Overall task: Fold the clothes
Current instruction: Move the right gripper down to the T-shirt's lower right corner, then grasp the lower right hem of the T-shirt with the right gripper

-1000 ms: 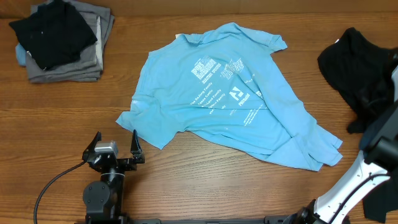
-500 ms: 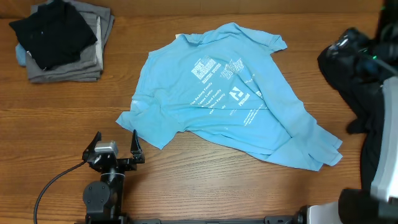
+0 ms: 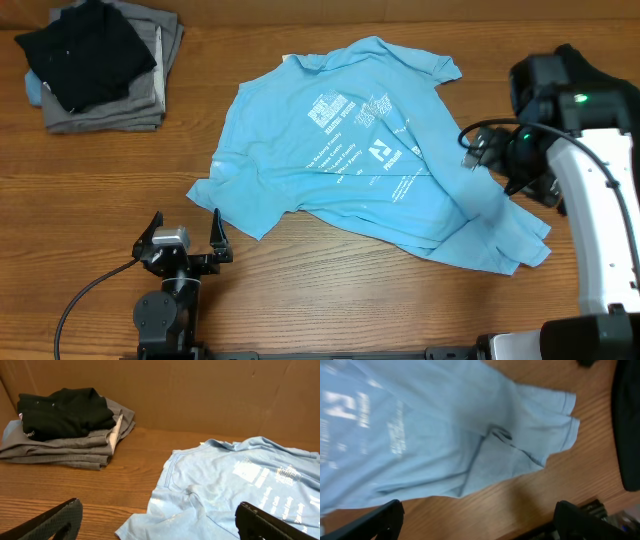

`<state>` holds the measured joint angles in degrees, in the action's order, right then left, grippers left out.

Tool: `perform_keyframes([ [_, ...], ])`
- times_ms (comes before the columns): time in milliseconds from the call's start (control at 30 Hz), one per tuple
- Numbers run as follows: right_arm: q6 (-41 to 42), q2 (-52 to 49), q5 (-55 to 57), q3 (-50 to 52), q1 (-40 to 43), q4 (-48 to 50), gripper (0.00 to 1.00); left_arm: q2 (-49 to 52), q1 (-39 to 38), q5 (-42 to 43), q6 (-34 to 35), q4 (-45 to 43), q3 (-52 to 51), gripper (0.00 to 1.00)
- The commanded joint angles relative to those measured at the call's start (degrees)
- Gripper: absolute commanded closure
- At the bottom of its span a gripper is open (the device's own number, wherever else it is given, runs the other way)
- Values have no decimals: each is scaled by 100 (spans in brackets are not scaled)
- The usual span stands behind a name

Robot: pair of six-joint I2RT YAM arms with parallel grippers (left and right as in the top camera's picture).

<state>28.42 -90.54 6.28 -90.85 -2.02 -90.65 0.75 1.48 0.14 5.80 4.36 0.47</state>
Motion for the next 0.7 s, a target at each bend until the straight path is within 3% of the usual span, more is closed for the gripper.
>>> perform_keyframes([
  [0,-37,42,-46,713,-26,251,0,-50,-39,96,39,-2,-20,0],
  [300,-37,42,-588,2415,-26,1460,1,-50,-39,304,90,-17,-20,0],
  [400,50,42,-800,2839,-26,1978,6,-50,-39,332,219,-20,-20,0],
  [500,282,42,-767,3163,-9,2459,17,-50,-39,323,214,-17,-20,0],
  [667,485,42,-553,3615,216,3128,21,-50,-39,328,216,-17,-20,0],
])
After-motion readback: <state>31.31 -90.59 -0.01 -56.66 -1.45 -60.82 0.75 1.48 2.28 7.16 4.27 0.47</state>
